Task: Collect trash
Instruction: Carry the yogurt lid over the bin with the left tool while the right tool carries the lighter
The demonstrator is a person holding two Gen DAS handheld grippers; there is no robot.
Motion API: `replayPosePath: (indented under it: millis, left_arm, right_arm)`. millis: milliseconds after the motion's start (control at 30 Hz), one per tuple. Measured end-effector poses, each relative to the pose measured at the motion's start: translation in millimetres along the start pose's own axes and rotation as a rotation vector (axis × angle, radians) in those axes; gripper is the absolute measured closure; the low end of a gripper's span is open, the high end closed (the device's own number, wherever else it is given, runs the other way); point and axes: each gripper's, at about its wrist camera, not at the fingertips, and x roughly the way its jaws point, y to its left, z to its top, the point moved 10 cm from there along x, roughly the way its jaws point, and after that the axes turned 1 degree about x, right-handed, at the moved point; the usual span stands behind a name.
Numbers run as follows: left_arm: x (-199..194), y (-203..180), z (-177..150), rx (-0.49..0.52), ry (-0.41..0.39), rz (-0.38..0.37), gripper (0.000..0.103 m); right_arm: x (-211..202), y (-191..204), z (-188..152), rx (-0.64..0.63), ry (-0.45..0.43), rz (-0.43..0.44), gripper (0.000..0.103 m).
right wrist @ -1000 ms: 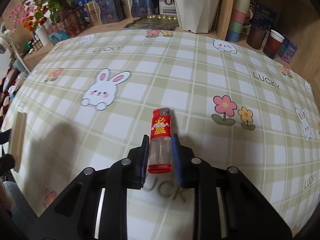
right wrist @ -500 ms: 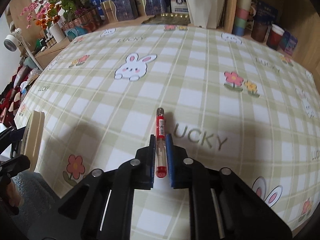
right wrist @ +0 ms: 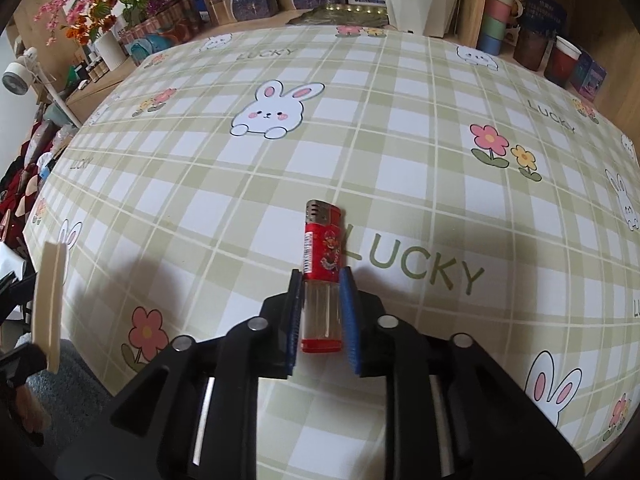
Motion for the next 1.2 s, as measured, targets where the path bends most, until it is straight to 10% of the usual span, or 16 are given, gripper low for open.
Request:
replayPosePath:
  millis: [767, 1200]
  left_arm:
    - [-13.4, -9.0, -22.1, 0.010, 0.020, -0.023, 0.021]
    - [-2.4, -31.2, -122.1, 0.110, 0.196, -0.016, 0.021]
  right_arm:
    - [-40.4, 32.1, -6.5, -0.089, -0.106, 0.042, 0.077]
    - [-95.3, 40.7, -81.3, 0.018, -0.195, 0.151, 0.077]
